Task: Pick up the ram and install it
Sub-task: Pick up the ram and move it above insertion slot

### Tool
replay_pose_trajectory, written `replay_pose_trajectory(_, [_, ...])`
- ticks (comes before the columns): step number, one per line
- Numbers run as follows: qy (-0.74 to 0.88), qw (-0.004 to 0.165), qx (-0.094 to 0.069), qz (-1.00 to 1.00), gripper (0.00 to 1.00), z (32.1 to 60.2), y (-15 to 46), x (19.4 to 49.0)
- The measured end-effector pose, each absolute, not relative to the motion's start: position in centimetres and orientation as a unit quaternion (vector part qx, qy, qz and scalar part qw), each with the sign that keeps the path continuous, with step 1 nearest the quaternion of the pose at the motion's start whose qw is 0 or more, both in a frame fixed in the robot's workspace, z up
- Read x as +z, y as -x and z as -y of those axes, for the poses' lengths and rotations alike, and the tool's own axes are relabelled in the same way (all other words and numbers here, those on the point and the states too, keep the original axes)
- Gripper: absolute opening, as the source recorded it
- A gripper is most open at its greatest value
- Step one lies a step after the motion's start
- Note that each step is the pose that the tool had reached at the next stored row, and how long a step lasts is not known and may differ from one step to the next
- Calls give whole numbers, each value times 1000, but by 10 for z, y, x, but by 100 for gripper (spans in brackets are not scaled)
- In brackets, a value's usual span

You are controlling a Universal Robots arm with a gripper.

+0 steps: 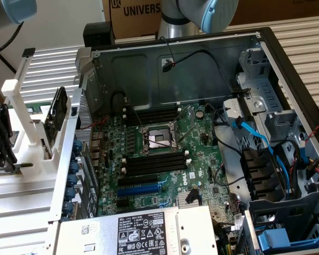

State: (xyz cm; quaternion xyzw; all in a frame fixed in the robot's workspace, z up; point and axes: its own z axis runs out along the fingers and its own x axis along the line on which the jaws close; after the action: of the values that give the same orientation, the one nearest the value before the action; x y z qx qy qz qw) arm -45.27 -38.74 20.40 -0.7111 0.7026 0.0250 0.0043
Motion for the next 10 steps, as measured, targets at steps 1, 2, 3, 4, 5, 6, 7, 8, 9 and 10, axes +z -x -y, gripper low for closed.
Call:
replay_pose_trajectory(1, [709, 4, 25, -704, 24, 387, 453, 204])
replay_pose_trajectory(2, [708, 4, 25, -706, 24, 387, 453, 204])
replay_pose_trajectory(3, [706, 5, 25, -708, 24, 387, 453, 203])
replay_pose_trajectory(4, [704, 5, 25, -710, 24, 387, 453, 203])
replay_pose_trajectory(5, [702, 5, 25, -711, 24, 387, 453, 203])
replay_pose_trajectory(6, [701, 5, 25, -713, 24, 387, 453, 203])
replay_pose_trajectory(7, [699, 5, 25, -715, 24, 387, 454, 202])
replay_pose_trajectory(8, [698, 5, 25, -716, 24, 387, 454, 202])
replay_pose_trajectory(9, [697, 5, 25, -717, 24, 387, 454, 201])
replay_pose_trajectory(10, [696, 5, 25, -717, 24, 387, 454, 201])
